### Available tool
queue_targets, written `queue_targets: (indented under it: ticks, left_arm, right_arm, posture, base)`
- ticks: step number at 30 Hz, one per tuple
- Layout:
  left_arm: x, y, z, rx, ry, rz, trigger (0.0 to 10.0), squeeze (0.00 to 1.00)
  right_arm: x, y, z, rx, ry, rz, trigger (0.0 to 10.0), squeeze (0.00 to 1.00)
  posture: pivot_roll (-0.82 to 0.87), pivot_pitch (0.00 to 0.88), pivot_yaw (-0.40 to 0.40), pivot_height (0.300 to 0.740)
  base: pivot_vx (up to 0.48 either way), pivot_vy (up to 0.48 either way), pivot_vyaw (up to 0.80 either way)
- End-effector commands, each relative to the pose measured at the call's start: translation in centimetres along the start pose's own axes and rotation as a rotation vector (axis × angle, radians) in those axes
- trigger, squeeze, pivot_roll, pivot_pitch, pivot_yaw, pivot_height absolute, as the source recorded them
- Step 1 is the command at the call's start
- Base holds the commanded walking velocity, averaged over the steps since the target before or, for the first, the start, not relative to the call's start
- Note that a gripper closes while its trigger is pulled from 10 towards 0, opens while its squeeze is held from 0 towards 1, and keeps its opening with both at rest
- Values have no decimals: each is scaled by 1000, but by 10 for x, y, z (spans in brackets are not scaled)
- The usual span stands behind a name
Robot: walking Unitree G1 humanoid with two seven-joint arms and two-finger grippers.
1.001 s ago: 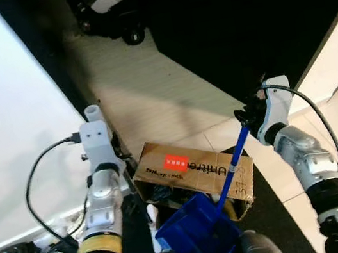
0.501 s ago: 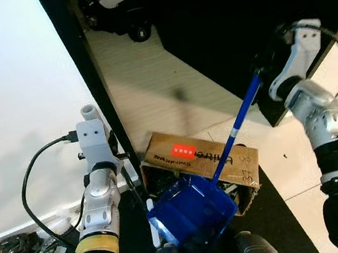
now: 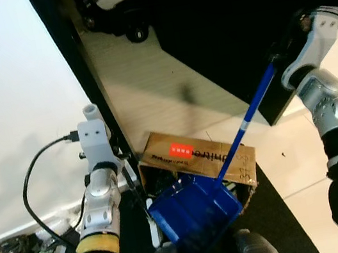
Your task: Sweep floor
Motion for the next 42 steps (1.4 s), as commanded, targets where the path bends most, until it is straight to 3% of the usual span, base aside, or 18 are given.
queue_targets:
  ticks: [1,8,15,19,29,36,37,42]
  left_arm:
    - [5,3,-9,38,-24,10,10000,0]
    - [4,2,-9,37,-26,3,10000,0]
    - [3,2,-9,36,-28,-1,10000,0]
    - [4,2,-9,34,-28,0,10000,0]
    - [3,2,-8,34,-24,-2,10000,0]
    - [4,2,-9,39,-58,-21,10000,0]
    - [7,3,-9,41,-70,-22,10000,0]
    - [12,2,-6,40,-91,-22,10000,0]
  right_arm:
    - [-13,-1,21,-111,-31,-59,10000,0]
    - [-29,-3,33,-173,-15,-152,10000,0]
    - [-33,-5,28,-148,45,-187,10000,0]
    - [-31,-6,27,-156,36,-180,10000,0]
    - [-14,-15,40,-213,-97,-77,10000,0]
    - [-6,-18,33,-110,23,11,10000,0]
    - [-4,-16,25,-69,71,44,10000,0]
    - [2,-11,6,16,115,112,10000,0]
  posture:
    - [-5,114,-18,740]
    - [-7,112,-16,740]
    - [-4,108,-15,740]
    - [-2,108,-16,740]
    - [-4,116,-18,740]
    - [-4,119,-20,740]
    - [-3,120,-20,740]
    - [-2,120,-22,740]
  base:
    - [0,0,0]
    - [0,0,0]
    - [0,0,0]
    - [0,0,0]
    - [0,0,0]
    - [0,0,0]
    - [0,0,0]
    - [0,0,0]
Point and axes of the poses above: a point about 5 cm out from each wrist's last joint towards the gripper, its own y axis pointing back from the gripper into the wrist, its own z axis along the axis of the wrist's last joint, x = y × z, the point moved 1 cm from there along -y, pointing out of the wrist towards the gripper, and after that the axes turned 13 degrees about y, right-handed, at the moved point
